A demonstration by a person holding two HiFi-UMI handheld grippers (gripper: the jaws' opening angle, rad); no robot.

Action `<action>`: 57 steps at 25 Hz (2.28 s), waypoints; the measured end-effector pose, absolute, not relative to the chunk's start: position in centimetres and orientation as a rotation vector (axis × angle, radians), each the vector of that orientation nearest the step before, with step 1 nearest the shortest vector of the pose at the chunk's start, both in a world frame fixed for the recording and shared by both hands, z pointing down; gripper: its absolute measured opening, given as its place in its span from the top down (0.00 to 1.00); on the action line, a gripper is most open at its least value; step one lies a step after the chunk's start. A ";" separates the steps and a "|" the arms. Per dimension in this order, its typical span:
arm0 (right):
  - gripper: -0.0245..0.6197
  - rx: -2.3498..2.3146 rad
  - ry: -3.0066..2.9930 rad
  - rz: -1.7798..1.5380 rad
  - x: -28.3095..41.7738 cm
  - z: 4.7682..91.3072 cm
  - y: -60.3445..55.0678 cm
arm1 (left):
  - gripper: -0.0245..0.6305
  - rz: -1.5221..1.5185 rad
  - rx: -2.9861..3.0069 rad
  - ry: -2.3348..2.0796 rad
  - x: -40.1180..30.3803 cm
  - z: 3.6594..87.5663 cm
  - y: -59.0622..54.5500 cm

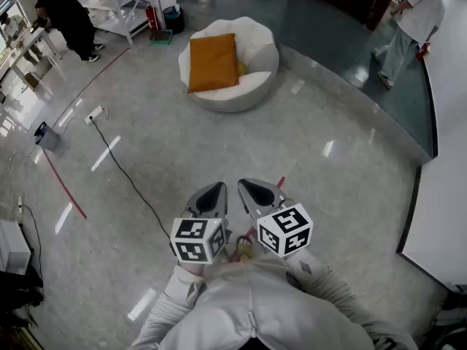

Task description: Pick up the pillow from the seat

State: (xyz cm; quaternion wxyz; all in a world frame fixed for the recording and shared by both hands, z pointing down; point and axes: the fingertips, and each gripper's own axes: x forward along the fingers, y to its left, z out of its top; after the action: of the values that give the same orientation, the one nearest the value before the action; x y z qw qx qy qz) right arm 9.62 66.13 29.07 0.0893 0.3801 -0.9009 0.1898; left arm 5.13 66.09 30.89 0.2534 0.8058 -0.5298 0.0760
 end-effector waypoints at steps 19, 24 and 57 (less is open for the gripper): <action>0.96 1.120 -2.690 0.494 13.6 29.3 64.2 | 0.96 0.228 2.252 -1.468 10.1 29.8 63.6; 0.96 1.089 -2.704 0.512 14.1 29.7 63.3 | 0.96 0.221 2.222 -1.495 10.2 30.3 62.8; 0.96 1.129 -2.659 0.527 4.3 30.4 40.8 | 0.96 0.239 2.215 -1.466 -0.3 31.2 40.1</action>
State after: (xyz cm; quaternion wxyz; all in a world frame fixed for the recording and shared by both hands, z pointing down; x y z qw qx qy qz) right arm 4.30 40.75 30.37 0.1024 0.3826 -0.9007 0.1785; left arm -0.34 40.14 31.23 0.2350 0.8074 -0.5341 0.0871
